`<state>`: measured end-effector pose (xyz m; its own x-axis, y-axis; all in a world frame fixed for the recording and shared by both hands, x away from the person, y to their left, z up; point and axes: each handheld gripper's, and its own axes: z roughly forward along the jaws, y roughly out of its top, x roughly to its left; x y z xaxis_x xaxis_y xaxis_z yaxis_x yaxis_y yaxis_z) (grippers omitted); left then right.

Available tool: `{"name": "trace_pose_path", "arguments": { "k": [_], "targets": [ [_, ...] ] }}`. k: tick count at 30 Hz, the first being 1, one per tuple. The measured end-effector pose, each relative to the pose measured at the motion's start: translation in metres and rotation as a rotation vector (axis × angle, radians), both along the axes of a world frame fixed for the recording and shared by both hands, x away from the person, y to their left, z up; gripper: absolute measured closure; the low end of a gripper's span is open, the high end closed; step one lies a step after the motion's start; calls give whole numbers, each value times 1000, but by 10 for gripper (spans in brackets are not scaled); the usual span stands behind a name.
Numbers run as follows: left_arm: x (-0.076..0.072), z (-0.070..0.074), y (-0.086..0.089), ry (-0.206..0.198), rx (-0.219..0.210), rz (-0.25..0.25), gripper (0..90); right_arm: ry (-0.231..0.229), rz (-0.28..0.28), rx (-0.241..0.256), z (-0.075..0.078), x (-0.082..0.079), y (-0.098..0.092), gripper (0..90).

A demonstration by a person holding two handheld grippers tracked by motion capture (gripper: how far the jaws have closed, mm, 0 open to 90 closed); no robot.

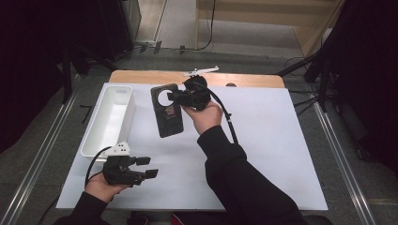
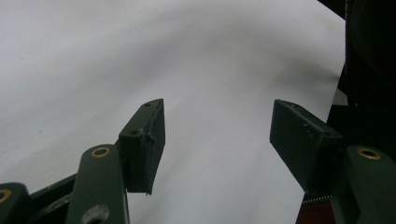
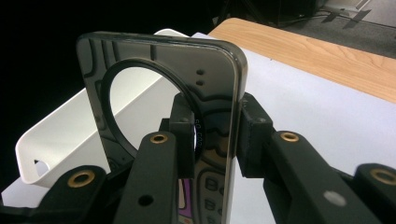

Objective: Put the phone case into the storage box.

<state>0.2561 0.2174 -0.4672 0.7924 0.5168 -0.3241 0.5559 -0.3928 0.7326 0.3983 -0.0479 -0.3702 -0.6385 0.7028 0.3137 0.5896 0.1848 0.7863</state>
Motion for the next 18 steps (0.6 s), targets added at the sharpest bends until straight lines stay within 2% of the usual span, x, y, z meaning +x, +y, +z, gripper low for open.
{"name": "trace_pose_path", "arguments": {
  "k": [18],
  "targets": [
    [1,0,2,5,0,-1,355,-9,12,0,9,10,24,704]
  ]
}}
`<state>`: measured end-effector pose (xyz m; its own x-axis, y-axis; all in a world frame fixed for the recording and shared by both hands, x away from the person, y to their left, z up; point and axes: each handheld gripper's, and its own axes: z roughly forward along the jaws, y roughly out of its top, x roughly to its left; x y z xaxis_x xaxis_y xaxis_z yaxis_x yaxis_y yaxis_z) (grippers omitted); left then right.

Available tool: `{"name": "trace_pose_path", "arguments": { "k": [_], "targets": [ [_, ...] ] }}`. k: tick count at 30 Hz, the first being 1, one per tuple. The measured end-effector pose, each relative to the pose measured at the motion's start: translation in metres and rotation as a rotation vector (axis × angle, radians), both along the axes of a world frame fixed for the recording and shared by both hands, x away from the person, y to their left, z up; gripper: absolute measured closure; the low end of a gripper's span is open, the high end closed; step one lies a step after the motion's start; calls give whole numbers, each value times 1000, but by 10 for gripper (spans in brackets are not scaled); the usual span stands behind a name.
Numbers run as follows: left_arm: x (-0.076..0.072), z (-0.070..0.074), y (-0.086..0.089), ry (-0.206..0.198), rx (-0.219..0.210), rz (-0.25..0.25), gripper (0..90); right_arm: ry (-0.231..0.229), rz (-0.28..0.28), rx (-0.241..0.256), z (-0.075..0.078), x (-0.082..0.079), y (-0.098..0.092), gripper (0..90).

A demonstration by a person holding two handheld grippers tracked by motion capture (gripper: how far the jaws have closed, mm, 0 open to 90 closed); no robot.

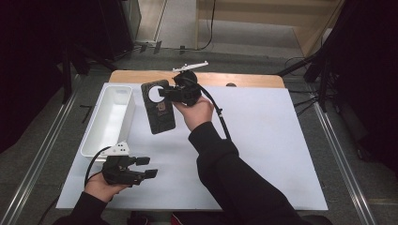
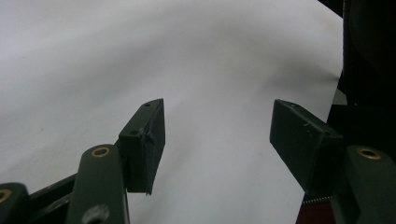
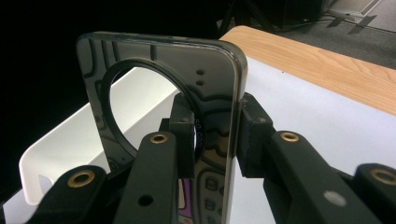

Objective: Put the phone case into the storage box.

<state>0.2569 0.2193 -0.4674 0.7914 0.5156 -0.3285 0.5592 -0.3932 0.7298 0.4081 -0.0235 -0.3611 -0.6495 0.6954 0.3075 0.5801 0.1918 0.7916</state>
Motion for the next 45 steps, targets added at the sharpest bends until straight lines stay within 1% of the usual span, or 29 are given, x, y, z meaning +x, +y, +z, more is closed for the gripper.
{"name": "trace_pose_path", "arguments": {
  "k": [11,14,20,25,30,35,41,45],
  "targets": [
    [0,-1,2,6,-4,-5,355,-7,3,3,8,6,10,704],
    [0,-1,3,6,2,-5,355,-9,2,-2,10,8,13,704],
    [-1,-1,2,1,-1,-4,355,-6,-2,1,14,14,18,704],
    [0,-1,3,4,-2,-3,355,-11,-5,-7,19,19,25,704],
    [0,-2,3,6,-2,-2,355,-15,-8,-4,23,23,30,704],
    [0,-2,4,7,-3,-3,355,-16,-10,-2,22,26,34,704],
    [0,-3,4,12,11,-8,355,-22,-19,-1,25,31,39,704],
    [0,-3,4,12,3,-7,355,-19,-30,2,27,36,43,703]
  ]
}}
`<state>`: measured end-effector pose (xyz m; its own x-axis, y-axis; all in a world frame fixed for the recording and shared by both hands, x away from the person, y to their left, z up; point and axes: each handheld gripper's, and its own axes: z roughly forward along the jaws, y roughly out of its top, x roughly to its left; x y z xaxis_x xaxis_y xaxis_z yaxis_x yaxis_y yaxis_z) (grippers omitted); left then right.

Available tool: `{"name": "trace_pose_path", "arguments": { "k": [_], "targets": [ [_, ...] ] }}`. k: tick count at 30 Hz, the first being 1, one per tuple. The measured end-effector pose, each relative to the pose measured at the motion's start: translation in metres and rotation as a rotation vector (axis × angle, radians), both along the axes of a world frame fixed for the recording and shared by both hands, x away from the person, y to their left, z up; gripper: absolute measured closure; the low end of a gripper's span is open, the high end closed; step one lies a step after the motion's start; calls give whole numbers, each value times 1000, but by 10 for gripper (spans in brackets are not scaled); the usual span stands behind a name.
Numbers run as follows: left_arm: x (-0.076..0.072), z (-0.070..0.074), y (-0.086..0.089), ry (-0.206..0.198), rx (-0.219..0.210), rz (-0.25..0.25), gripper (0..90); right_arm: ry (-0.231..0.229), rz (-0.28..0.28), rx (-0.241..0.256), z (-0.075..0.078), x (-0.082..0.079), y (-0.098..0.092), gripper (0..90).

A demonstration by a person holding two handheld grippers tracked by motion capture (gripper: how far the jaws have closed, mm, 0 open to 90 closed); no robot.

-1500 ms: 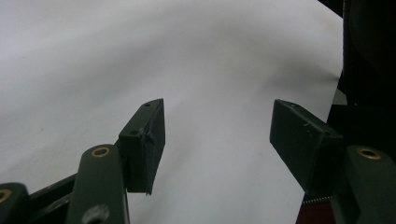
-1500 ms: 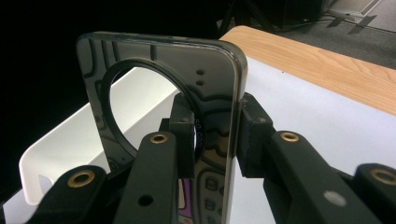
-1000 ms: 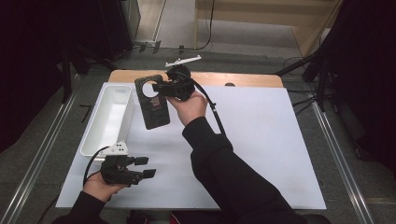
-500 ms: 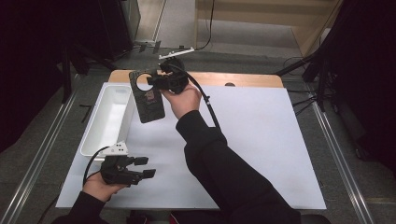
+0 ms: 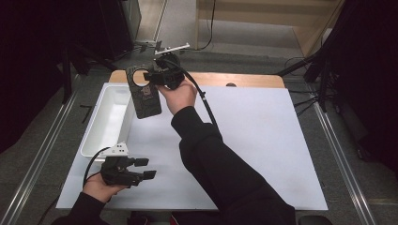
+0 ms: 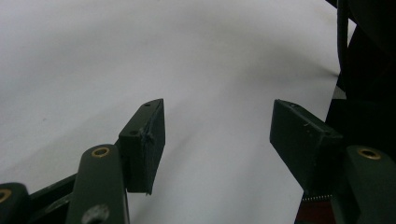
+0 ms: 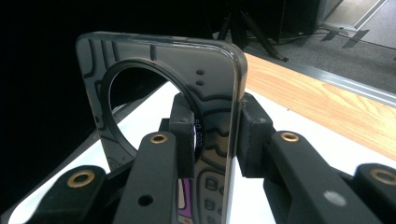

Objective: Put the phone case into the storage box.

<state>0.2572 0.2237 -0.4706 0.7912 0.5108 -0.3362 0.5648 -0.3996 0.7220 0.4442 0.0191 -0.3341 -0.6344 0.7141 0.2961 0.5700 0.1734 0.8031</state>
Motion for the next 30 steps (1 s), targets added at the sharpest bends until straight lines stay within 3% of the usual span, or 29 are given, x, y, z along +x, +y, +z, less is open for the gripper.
{"name": "trace_pose_path", "arguments": {
  "k": [15,18,30],
  "targets": [
    [1,0,1,1,-4,-5,355,2,-15,-12,4,14,18,703],
    [1,-1,2,19,-24,-17,355,3,-15,-9,5,15,21,703],
    [2,-2,5,12,0,-5,356,3,-24,-12,8,23,40,703]
  ]
}}
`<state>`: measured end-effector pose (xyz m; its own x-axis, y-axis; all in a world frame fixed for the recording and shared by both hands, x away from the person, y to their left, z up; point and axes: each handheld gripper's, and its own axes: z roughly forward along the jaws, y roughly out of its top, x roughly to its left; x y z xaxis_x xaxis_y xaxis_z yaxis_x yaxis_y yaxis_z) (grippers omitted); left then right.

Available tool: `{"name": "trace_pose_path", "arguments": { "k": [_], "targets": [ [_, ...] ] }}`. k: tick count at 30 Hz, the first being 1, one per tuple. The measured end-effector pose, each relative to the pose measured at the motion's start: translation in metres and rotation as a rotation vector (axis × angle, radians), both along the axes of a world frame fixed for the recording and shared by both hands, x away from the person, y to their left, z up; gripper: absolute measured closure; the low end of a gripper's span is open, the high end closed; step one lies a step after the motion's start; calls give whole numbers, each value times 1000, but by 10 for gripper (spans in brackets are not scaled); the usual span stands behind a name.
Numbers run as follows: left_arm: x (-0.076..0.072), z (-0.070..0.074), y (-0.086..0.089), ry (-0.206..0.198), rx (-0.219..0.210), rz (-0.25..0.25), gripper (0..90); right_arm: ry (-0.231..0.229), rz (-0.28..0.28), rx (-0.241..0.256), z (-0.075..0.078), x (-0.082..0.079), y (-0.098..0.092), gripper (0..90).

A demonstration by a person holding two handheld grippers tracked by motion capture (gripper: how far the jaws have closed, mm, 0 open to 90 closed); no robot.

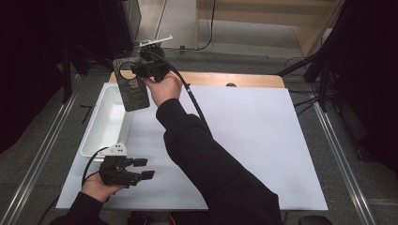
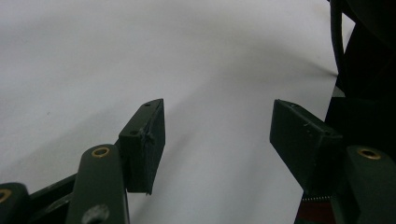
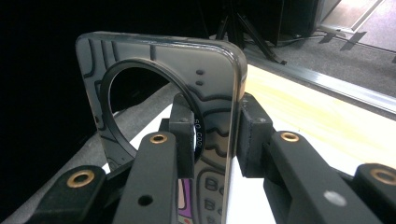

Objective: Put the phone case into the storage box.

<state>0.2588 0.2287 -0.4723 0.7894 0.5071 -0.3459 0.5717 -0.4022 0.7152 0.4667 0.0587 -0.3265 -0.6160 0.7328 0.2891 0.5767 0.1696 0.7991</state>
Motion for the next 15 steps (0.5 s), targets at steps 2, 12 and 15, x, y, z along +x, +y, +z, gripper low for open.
{"name": "trace_pose_path", "arguments": {
  "k": [2,12,15],
  "targets": [
    [0,0,0,3,-5,1,355,1,-3,2,1,2,3,703],
    [0,0,0,0,6,2,356,2,-13,17,7,10,10,703],
    [0,0,-1,-3,10,-2,356,0,-16,23,8,13,10,703]
  ]
}}
